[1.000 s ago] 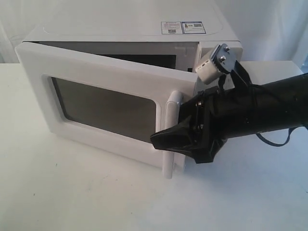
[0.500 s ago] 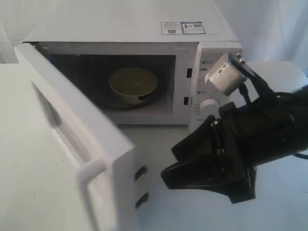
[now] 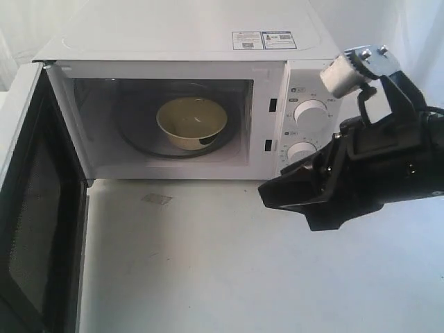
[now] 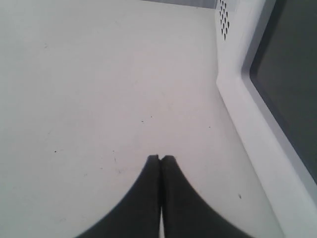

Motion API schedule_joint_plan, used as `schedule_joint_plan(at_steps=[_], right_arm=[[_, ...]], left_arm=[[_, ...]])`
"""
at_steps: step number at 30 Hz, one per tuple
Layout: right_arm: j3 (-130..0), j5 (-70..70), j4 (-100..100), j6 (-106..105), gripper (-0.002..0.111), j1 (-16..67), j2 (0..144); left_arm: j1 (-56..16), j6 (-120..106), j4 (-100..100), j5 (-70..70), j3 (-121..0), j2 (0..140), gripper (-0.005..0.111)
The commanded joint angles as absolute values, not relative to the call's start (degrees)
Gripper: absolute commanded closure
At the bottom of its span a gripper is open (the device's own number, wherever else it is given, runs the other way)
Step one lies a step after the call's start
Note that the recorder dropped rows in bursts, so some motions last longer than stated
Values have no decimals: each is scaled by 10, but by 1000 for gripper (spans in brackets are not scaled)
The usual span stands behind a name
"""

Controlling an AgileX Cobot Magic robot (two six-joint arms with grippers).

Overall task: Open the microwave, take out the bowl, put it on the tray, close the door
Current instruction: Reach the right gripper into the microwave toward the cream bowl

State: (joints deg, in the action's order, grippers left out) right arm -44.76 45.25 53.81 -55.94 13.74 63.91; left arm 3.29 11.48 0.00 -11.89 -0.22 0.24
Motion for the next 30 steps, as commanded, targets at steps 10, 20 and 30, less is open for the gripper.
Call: schedule_joint_plan(at_steps=[10,20,30], right_arm=[[-453,488,675,-759,70,160,761],[-509,413,636,-715,70,339,768],[-515,322,372,-400,70,435,790]], left_arm=[[33,116,0,-121,0,0,107],[33,116,0,-121,0,0,107],[33,116,0,-121,0,0,107]])
